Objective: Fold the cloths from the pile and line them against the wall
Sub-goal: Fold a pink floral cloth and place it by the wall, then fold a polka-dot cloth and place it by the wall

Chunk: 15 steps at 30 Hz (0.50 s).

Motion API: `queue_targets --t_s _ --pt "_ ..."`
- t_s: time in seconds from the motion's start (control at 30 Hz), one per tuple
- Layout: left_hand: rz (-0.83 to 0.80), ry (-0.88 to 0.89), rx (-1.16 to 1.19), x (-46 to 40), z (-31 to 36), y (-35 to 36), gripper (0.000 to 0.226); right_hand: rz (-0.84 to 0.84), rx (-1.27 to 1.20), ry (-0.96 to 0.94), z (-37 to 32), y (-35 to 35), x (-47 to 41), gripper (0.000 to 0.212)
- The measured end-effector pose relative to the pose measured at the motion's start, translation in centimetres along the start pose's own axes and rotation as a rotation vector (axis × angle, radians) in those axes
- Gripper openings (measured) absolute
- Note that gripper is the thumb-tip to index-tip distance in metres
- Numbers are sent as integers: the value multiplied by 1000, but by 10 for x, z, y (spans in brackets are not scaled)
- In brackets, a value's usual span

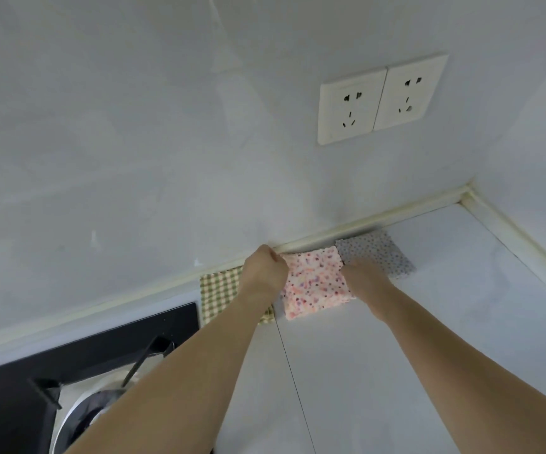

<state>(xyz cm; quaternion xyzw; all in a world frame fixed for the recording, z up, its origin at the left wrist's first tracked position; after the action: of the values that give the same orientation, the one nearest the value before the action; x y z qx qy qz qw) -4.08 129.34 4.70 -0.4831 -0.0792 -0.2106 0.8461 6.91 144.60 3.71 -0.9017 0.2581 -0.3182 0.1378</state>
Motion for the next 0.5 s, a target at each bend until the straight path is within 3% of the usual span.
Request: queue_targets --t_s 0.13,0.2,0.33,0.5 --pt "36 187 -62 30 -7 8 22 73 39 -57 7 6 18 17" --pt "75 302 -111 45 -15 7 27 105 85 -116 4 13 34 5" --pt "176 440 -230 79 -37 -13 30 174 278 -314 -5 31 77 42" --pt "360 534 -327 120 -77 -57 31 206 442 -536 -29 64 132 43"
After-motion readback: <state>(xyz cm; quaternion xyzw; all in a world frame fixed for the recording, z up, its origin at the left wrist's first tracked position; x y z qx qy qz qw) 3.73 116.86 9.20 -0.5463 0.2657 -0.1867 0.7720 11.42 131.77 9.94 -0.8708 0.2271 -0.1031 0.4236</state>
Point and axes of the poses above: each hand's wrist, its own x-axis away from the middle knuckle, its own y-axis out of the palm, z = x × y, the point moved 2 cm from there along -x, towards the middle knuckle, and after that the axes turned 4 degrees about -x, right-handed, at the moved point
